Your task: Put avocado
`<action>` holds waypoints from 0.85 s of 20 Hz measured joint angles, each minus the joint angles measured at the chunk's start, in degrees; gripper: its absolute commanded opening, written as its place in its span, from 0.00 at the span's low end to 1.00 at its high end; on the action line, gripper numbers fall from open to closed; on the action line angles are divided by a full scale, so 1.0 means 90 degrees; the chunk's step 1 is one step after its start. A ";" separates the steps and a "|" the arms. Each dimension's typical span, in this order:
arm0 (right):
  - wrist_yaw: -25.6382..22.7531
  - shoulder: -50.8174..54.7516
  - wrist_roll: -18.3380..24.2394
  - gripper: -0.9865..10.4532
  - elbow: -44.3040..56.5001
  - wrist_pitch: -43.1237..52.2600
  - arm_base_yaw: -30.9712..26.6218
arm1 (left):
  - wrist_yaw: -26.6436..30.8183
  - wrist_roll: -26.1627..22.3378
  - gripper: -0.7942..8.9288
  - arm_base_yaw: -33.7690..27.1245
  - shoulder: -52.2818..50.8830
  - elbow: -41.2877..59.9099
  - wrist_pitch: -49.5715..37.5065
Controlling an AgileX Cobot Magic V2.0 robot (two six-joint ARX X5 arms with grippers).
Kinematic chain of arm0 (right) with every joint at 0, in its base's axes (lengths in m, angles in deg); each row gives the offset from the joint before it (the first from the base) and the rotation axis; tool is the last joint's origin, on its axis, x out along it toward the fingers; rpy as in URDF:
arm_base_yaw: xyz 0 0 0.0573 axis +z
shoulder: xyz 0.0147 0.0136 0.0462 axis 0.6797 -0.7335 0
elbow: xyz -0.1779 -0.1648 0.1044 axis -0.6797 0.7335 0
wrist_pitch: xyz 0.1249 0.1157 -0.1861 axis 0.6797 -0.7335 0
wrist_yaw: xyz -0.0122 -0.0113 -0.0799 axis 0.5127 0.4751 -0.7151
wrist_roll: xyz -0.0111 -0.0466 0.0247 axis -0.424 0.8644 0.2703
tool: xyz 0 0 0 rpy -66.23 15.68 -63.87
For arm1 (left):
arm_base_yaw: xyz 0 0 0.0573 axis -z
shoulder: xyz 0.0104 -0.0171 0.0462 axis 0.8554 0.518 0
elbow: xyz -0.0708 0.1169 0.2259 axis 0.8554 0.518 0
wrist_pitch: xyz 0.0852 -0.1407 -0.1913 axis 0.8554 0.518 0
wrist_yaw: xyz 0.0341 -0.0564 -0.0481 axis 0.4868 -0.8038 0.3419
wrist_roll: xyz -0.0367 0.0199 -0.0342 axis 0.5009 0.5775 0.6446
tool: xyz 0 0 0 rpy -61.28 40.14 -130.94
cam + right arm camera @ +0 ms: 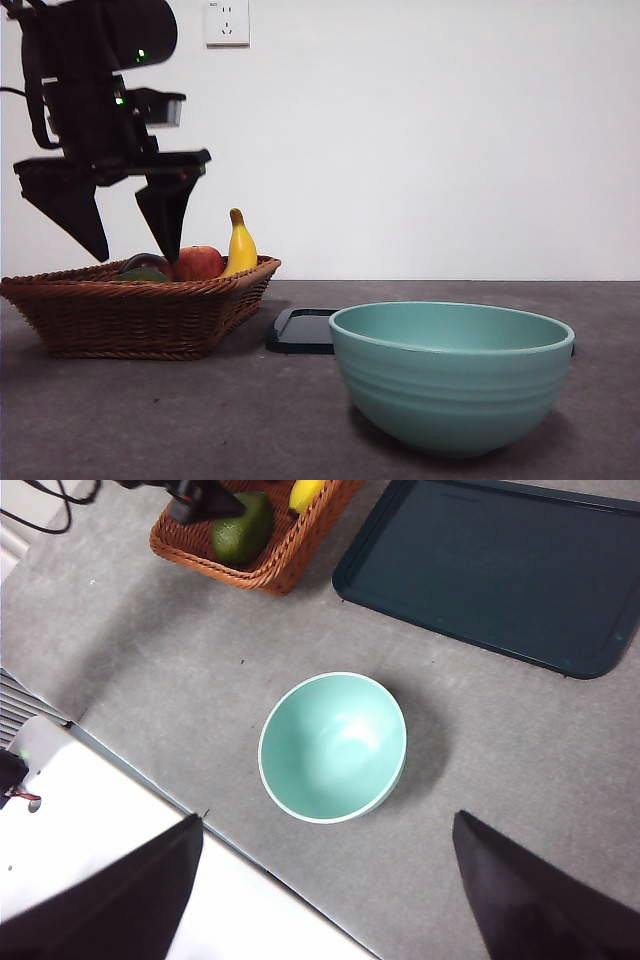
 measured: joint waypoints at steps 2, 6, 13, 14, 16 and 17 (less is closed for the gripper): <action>0.0000 0.0000 0.0000 0.44 0.0000 0.0000 0.0000 | 0.0000 -0.0044 0.49 0.0000 0.0185 0.0000 -0.0051; 0.0000 0.0000 0.0000 0.44 0.0000 0.0000 0.0000 | 0.0000 -0.0049 0.49 0.0000 0.0469 0.0000 -0.0153; 0.0000 0.0000 -0.0002 0.44 0.0000 0.0000 0.0000 | 0.0000 -0.0087 0.39 0.0000 0.0685 -0.0010 -0.0243; 0.0000 0.0000 0.0000 0.44 0.0000 0.0000 0.0000 | 0.0000 -0.0087 0.36 0.0000 0.0697 -0.0010 -0.0238; 0.0000 0.0000 -0.0002 0.44 0.0000 0.0000 0.0000 | 0.0000 -0.0085 0.31 0.0000 0.0697 -0.0010 -0.0240; 0.0000 0.0000 -0.0002 0.44 0.0000 0.0000 0.0000 | 0.0000 -0.0085 0.27 0.0000 0.0697 -0.0010 -0.0240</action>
